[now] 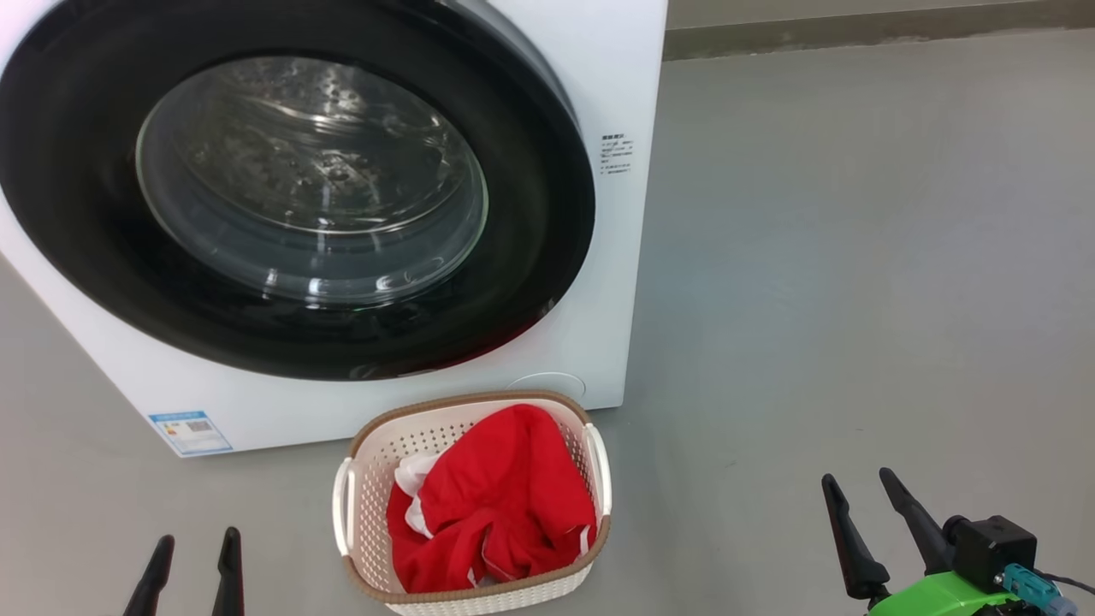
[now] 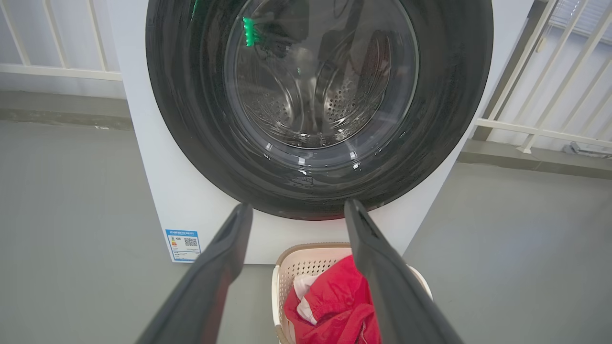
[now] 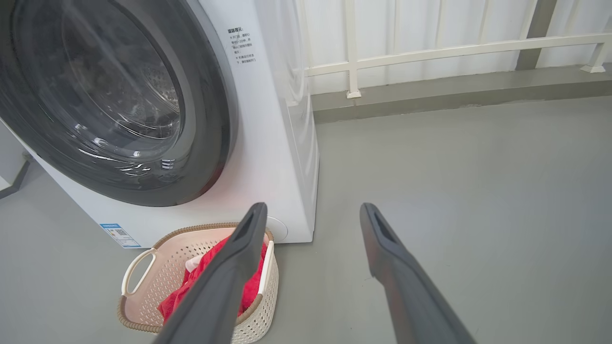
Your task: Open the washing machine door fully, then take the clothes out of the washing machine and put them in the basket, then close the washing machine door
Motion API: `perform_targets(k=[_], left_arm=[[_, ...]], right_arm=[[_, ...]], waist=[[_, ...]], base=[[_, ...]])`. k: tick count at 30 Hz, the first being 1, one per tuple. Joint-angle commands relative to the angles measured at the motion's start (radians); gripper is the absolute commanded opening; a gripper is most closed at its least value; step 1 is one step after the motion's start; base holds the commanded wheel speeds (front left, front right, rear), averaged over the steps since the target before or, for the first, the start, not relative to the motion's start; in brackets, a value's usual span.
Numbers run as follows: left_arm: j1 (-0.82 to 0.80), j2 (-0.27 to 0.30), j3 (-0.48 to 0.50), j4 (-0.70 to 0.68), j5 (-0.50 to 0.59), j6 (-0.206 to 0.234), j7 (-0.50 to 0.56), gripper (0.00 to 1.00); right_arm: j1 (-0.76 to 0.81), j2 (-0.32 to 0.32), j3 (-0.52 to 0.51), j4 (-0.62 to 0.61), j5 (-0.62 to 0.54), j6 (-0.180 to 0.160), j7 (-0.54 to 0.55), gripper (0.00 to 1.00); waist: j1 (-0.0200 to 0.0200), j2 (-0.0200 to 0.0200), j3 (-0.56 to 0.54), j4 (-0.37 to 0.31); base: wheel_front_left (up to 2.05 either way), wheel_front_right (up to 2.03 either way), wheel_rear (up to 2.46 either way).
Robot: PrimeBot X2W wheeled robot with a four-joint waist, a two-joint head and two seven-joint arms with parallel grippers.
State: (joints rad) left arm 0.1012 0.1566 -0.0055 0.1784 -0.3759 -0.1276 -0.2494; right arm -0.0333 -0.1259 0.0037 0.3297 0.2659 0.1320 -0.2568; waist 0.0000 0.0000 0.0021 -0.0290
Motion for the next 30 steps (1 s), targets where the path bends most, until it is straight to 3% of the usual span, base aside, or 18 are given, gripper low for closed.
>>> perform_targets(k=[1,30], left_arm=[[-0.009,0.018,0.041,-0.027,0.010,-0.003,-0.012,1.00],[0.019,-0.001,0.046,-0.050,0.011,-0.003,-0.012,1.00]], right_arm=[[0.005,-0.015,0.017,-0.029,0.014,-0.001,-0.005,1.00],[0.039,-0.016,-0.010,-0.039,0.011,-0.001,-0.005,1.00]], waist=[[0.0000,0.0000,-0.005,-0.007],[0.0000,0.0000,-0.025,-0.003]], base=[[0.00,0.00,0.00],[0.00,0.00,0.00]])
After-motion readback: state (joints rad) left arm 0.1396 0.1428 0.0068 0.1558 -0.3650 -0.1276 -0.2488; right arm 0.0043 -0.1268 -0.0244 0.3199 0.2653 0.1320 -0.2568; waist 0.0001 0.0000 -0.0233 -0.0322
